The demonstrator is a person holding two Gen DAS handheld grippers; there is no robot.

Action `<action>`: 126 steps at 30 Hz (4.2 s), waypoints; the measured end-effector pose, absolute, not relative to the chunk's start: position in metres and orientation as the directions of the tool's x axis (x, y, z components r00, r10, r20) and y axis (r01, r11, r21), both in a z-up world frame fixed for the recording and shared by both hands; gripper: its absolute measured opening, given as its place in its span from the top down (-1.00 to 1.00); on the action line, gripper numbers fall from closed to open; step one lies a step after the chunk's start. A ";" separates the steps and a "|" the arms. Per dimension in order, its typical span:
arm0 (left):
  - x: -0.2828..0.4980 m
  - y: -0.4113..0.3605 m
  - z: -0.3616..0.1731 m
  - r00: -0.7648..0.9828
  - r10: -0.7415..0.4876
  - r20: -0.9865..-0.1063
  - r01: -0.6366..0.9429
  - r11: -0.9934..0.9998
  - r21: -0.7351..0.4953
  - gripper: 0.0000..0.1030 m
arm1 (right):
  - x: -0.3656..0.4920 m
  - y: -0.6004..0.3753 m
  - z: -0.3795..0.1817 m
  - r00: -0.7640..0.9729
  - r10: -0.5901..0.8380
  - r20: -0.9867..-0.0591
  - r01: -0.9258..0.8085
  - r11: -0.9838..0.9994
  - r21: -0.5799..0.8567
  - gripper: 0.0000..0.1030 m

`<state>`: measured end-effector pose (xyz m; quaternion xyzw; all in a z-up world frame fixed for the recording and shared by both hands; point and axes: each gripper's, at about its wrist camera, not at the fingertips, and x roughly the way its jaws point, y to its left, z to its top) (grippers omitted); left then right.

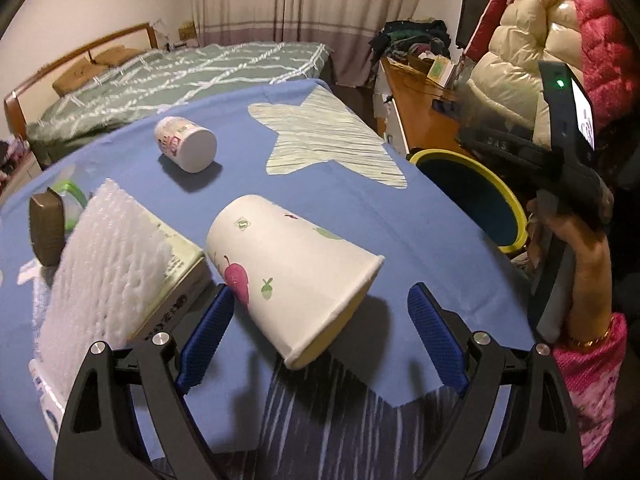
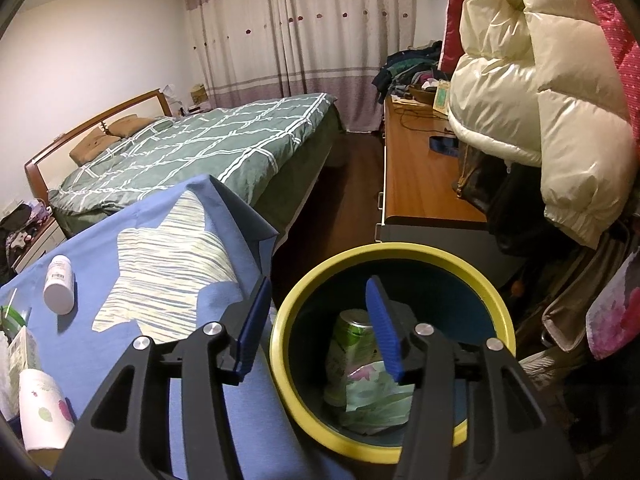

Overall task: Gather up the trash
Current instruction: 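Grasp the white paper cup with pink fruit print with the left gripper, then carry the paper cup over the yellow bin and open the left gripper, then move both tools back over the table toward the foam net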

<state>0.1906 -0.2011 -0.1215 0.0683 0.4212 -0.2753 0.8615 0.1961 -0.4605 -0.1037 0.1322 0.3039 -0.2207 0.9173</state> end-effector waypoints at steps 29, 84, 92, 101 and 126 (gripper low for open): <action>0.253 -0.251 -0.130 0.359 -0.261 -0.896 0.503 0.863 -0.051 -0.53 | 0.200 -0.462 -0.109 0.722 -0.270 -0.637 0.453 0.881 0.139 -0.01; 0.265 -0.511 -0.111 0.364 -0.409 -0.836 0.730 0.683 -0.017 -0.25 | 0.053 -0.556 -0.105 0.653 -0.426 -0.626 0.619 0.777 0.117 -0.09; 0.258 -0.477 -0.091 0.400 -0.442 -0.802 0.698 0.715 -0.046 -0.56 | 0.055 -0.554 -0.109 0.660 -0.405 -0.633 0.603 0.788 0.125 -0.11; 0.229 -0.321 -0.035 0.590 -0.469 -0.658 0.587 0.808 -0.049 -0.83 | 0.074 -0.527 -0.107 0.687 -0.364 -0.629 0.548 0.828 0.119 -0.11; 0.191 0.094 -0.090 0.849 -0.054 -0.526 -0.007 0.993 -0.114 -0.90 | 0.211 -0.324 -0.070 0.765 0.028 -0.643 0.061 0.991 0.116 -0.12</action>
